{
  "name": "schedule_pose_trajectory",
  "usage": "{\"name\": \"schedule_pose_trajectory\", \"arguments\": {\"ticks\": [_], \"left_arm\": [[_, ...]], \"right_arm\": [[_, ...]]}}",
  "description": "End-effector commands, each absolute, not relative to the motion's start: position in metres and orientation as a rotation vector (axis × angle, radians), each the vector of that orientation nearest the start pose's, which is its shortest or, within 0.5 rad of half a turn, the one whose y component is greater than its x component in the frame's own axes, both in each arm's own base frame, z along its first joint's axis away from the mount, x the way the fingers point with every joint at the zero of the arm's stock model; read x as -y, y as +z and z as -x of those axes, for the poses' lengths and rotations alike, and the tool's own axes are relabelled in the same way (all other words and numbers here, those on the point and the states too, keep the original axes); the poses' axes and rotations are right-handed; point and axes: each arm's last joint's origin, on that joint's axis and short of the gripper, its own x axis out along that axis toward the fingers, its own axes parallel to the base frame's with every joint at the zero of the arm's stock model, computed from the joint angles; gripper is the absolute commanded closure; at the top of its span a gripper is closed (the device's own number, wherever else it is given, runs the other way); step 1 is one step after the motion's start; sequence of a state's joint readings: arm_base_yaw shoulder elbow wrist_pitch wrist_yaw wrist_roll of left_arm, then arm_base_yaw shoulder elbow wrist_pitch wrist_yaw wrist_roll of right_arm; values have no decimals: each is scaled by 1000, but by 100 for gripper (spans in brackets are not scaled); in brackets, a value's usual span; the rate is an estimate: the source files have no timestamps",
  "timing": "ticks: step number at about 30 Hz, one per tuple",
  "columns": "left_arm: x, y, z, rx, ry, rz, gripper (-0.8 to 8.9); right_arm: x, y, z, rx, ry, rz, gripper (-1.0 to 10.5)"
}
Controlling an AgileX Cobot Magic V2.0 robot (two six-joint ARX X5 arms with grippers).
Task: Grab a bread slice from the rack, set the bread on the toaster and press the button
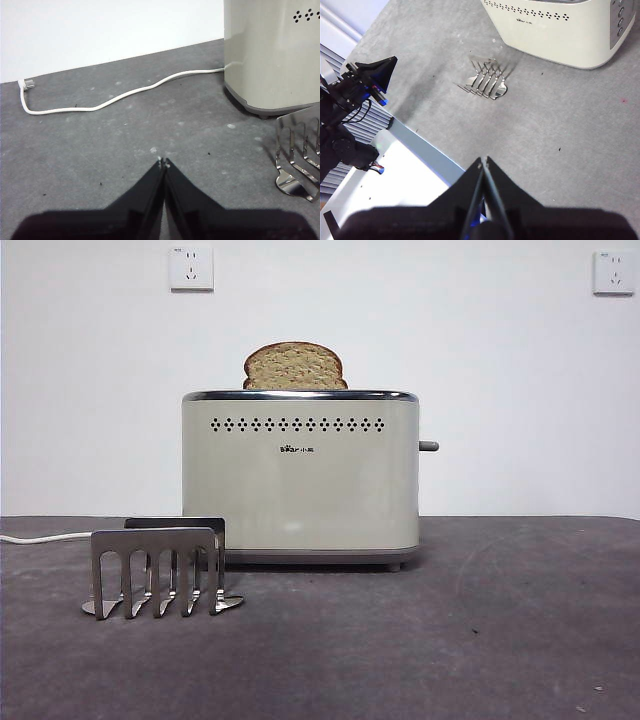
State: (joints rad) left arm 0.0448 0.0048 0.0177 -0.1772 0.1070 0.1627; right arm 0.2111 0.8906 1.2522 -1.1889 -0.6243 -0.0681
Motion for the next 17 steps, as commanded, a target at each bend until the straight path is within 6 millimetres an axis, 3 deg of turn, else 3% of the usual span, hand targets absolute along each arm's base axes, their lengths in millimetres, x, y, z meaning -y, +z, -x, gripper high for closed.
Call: {"name": "schedule_pose_trajectory", "arguments": {"ticks": [1,4,7,12,17], "left_arm": [[-2,148,-96,-169,-70,-139,817],[-2,148,-96,-169,-70,-139,817],[-2,148,-96,-169,-70,-139,817],[-2,148,-96,-169,-70,-139,817],[-2,148,-96,-168,-70,-139,817]], "right_arm": [[-43,383,-118,-804,815,-105,946],[-42,383,-117,-798,813,-98,946],[-34,387,-110,-708,773,21,946],[-21,395,-89,-460,669,38,946],[-12,366,-77,-256,482,28,946]]}}
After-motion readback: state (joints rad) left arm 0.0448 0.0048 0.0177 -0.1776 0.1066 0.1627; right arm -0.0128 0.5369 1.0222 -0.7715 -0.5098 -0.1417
